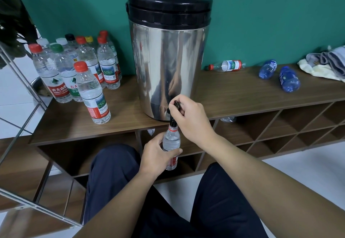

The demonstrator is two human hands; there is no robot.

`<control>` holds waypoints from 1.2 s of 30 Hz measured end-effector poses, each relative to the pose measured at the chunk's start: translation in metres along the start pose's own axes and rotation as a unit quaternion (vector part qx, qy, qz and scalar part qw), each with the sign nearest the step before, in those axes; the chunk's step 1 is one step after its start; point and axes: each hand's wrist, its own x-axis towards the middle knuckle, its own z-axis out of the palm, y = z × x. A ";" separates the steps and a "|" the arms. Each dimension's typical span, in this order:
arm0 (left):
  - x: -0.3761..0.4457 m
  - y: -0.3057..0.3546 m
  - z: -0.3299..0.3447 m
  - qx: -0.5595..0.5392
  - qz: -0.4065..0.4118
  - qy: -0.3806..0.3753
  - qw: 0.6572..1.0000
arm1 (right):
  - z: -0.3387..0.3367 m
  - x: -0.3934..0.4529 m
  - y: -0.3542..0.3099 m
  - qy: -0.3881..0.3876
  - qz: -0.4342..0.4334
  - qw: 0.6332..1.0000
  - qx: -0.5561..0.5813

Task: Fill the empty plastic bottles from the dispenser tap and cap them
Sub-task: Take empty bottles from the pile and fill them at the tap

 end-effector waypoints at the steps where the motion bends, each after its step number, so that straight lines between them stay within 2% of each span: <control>1: 0.000 0.000 0.000 0.003 -0.003 -0.002 1.000 | -0.002 -0.001 0.001 -0.009 0.002 1.000 0.020; 4: 0.002 -0.004 0.001 0.010 -0.008 -0.004 1.000 | -0.009 -0.007 0.009 -0.021 0.023 0.995 0.093; 6: 0.003 -0.006 0.003 0.014 -0.014 -0.007 1.000 | -0.011 -0.009 0.027 0.015 0.053 0.993 0.107; 9: 0.005 -0.007 0.004 0.030 -0.024 -0.007 0.999 | -0.011 -0.009 0.068 0.052 0.095 0.993 0.037; 12: 0.006 -0.007 0.006 0.033 -0.031 -0.006 0.999 | -0.017 -0.011 0.107 0.057 0.080 0.992 -0.076; 16: 0.006 -0.007 0.012 0.029 -0.024 -0.010 0.999 | -0.028 -0.007 0.135 0.039 0.095 0.983 -0.152; 22: 0.005 -0.001 0.022 0.013 -0.025 -0.020 0.999 | -0.026 0.014 0.147 -0.037 0.099 0.980 -0.168; 28: 0.004 0.001 0.027 0.008 -0.019 -0.023 1.000 | -0.020 0.022 0.148 -0.067 0.104 0.971 -0.203; 33: 0.000 0.005 0.022 0.022 -0.007 -0.036 0.999 | -0.029 0.008 0.135 -0.080 0.113 0.980 -0.144; 36: -0.003 0.008 0.018 0.021 -0.001 -0.045 0.999 | -0.038 -0.013 0.109 -0.103 0.088 0.989 -0.056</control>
